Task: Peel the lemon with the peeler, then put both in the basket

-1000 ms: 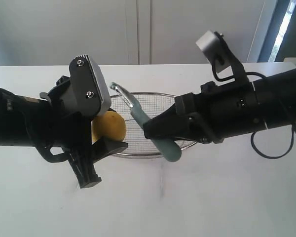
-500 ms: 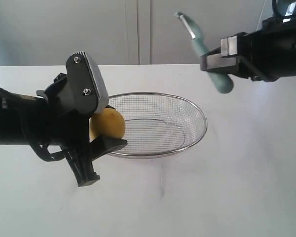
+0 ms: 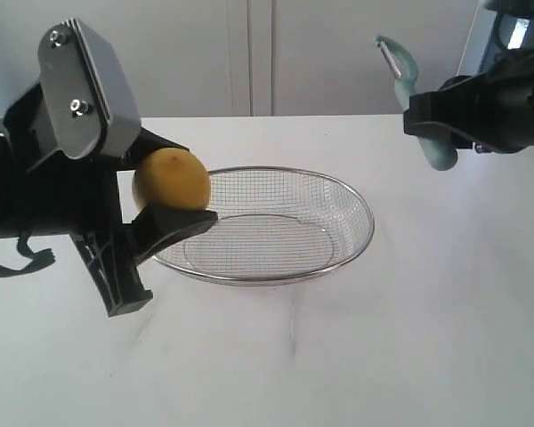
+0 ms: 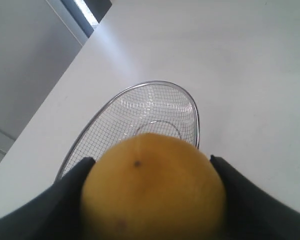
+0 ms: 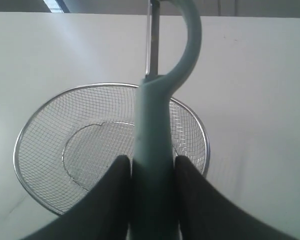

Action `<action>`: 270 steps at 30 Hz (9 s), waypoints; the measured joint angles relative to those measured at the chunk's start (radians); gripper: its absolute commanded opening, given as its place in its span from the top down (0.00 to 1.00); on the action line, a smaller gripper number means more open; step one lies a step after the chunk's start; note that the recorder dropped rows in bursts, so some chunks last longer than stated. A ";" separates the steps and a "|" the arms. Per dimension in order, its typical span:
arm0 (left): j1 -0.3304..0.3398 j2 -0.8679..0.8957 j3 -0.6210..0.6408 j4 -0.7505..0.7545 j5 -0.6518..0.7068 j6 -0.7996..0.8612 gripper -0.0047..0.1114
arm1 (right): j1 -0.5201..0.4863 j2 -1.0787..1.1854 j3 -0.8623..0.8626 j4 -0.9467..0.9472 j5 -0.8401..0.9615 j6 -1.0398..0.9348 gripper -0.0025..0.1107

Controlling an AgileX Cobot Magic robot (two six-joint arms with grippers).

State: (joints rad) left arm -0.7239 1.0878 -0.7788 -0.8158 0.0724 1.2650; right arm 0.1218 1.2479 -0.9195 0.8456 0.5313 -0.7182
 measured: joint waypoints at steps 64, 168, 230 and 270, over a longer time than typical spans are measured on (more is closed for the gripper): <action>0.000 -0.029 0.002 0.004 0.080 -0.048 0.96 | 0.238 0.492 -0.224 -0.919 0.011 0.606 0.98; 0.000 -0.029 0.002 0.004 0.093 -0.048 0.96 | 0.336 -0.001 -0.281 -0.706 0.337 0.569 0.98; 0.257 0.854 -0.634 0.334 0.376 -0.916 0.38 | 0.336 -0.001 -0.281 -0.704 0.341 0.569 0.98; 0.316 0.517 -0.696 0.440 0.620 -1.017 0.96 | 0.336 -0.001 -0.281 -0.704 0.341 0.576 0.98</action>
State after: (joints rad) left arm -0.4079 1.6044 -1.4746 -0.3754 0.6921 0.2481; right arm 0.4582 1.2468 -1.2002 0.1415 0.8722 -0.1417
